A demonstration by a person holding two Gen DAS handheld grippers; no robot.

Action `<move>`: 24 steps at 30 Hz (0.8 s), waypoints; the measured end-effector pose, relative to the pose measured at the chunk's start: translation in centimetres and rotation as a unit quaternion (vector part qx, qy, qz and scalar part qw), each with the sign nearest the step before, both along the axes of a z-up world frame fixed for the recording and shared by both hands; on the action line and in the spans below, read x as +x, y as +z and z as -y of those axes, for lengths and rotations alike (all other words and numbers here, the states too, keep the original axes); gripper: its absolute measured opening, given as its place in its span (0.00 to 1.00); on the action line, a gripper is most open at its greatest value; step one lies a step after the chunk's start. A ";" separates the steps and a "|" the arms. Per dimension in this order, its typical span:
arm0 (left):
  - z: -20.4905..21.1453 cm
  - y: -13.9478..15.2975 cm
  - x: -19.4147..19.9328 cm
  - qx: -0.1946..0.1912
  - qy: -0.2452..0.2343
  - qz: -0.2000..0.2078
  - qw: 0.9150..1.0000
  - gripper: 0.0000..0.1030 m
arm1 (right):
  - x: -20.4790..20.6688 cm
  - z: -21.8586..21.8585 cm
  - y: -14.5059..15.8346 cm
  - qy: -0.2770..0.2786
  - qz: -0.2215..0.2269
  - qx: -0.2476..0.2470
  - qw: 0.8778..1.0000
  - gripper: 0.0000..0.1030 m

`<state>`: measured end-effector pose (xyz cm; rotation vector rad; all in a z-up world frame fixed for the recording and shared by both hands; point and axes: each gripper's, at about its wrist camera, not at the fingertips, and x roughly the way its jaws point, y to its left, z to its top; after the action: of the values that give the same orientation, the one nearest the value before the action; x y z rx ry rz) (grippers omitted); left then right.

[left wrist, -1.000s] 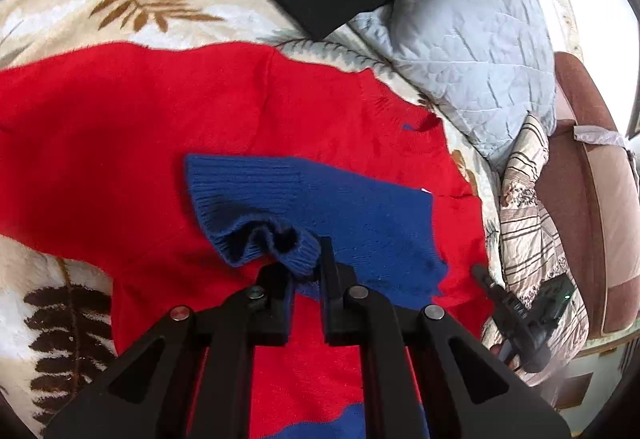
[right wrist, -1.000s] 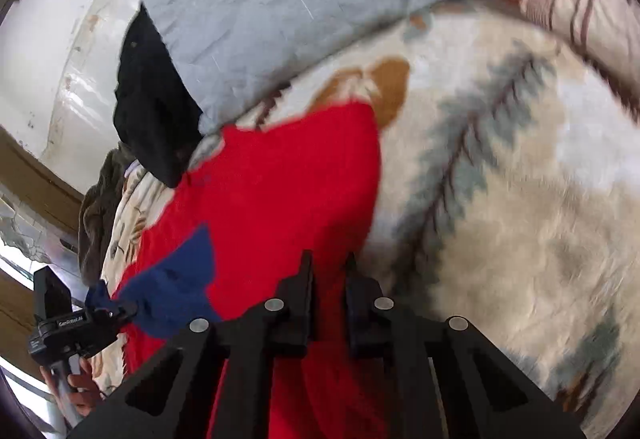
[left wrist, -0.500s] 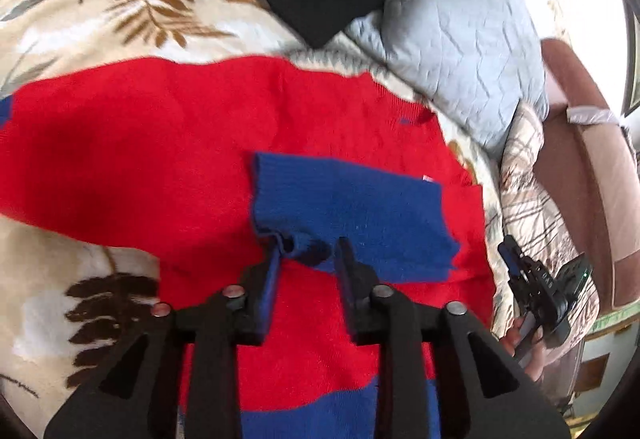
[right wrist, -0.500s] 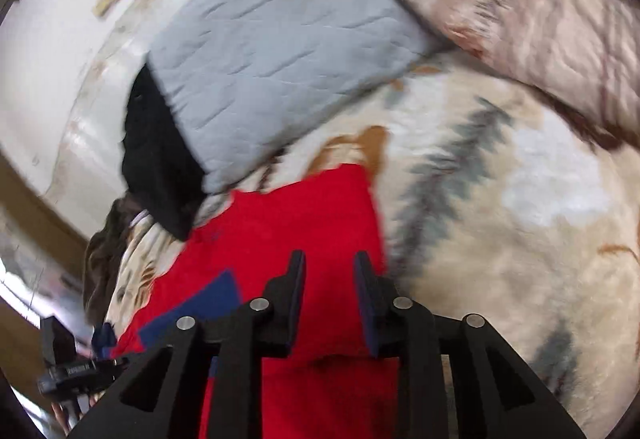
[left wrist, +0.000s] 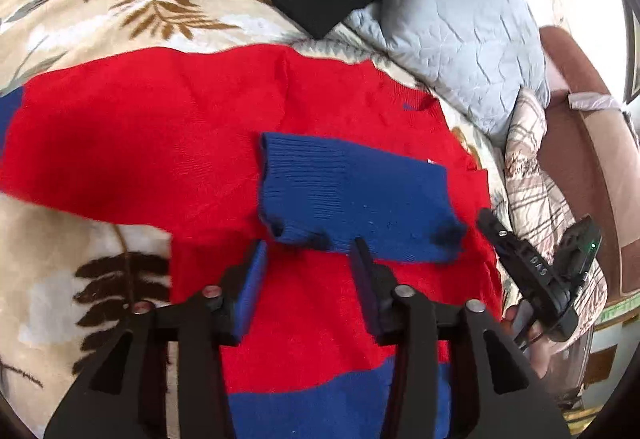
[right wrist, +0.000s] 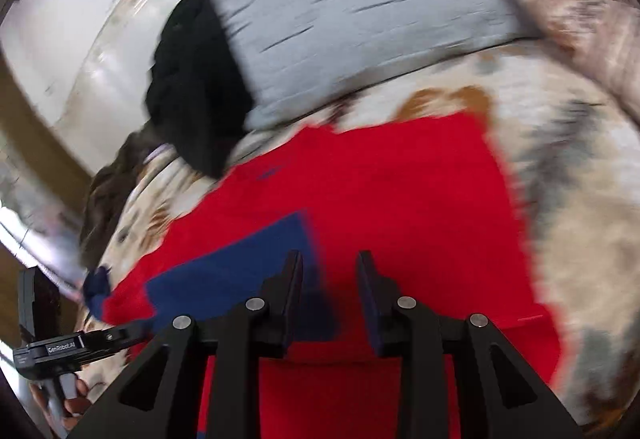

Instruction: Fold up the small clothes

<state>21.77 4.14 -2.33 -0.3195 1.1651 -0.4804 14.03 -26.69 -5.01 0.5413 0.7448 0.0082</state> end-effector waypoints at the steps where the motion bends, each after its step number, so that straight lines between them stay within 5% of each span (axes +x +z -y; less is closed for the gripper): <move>1: -0.4 -0.3 0.0 0.000 0.007 0.003 1.000 0.46 | 0.4 -1.1 -0.2 0.010 -0.003 0.003 1.000 0.29; 7: -1.7 -1.6 0.9 -0.022 0.015 -0.018 0.999 0.46 | 2.1 -6.9 -2.7 0.029 -0.004 -0.006 1.000 0.38; 14: -7.6 1.9 2.2 -0.006 0.081 0.014 0.997 0.51 | 2.1 -7.2 -2.7 0.027 0.005 -0.025 0.999 0.41; 17: -12.9 3.3 2.9 0.056 0.175 0.038 0.982 0.57 | 2.2 -7.5 -2.6 0.027 0.005 -0.031 0.999 0.41; 18: -15.5 3.7 3.1 0.076 0.221 0.041 0.971 0.57 | 2.3 -7.6 -2.6 0.027 0.004 -0.036 0.999 0.41; 21: -20.4 3.9 3.5 0.091 0.289 0.038 0.952 0.58 | 2.2 -7.8 -2.6 0.026 0.003 -0.043 0.999 0.41; 24: -22.6 3.4 4.7 0.086 0.296 0.022 0.951 0.65 | 2.2 -7.9 -2.6 0.026 0.002 -0.046 0.999 0.41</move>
<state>26.46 26.72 1.05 -0.4832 0.9986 0.1398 16.24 -18.80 -7.58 0.4331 0.7523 0.0230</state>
